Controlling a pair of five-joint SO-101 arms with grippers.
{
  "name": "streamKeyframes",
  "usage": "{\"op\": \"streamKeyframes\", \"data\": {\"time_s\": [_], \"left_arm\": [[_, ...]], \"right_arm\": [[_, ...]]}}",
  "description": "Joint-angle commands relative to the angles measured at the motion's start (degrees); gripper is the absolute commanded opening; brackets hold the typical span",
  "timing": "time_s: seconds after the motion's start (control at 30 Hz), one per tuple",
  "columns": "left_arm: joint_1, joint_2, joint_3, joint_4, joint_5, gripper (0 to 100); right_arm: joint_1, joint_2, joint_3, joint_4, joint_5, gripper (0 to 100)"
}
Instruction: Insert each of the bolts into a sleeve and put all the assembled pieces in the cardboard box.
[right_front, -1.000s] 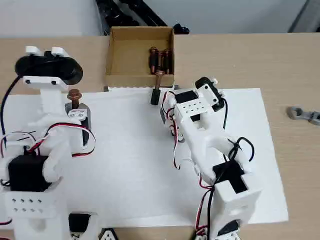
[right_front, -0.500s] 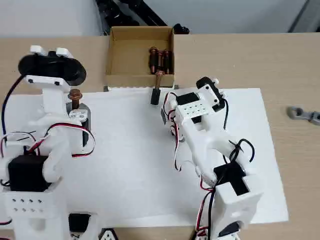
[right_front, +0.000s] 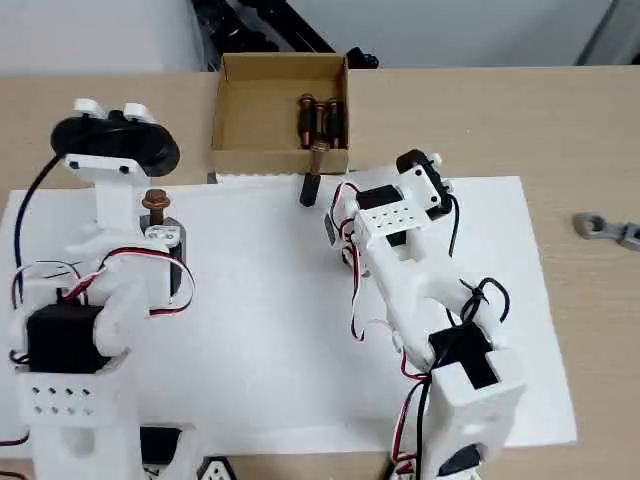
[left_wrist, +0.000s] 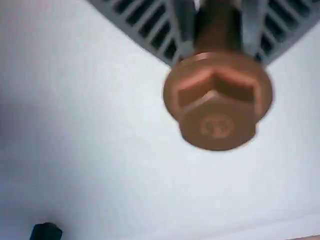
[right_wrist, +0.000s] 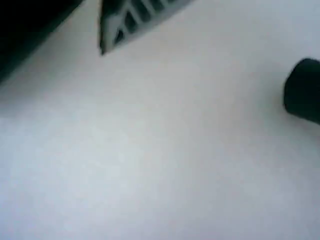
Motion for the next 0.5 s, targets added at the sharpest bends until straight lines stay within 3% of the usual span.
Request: {"op": "streamKeyframes", "data": {"time_s": [0.0, 0.47], "left_arm": [[-0.26, -1.67, -0.31, -1.14, -0.26, 0], [-0.18, -1.67, -0.22, -1.23, -0.26, 0]], "right_arm": [[2.68, 4.79, -0.70, -2.86, -0.53, 18.8], [2.51, 4.79, -0.79, 7.96, -0.09, 18.6]]}}
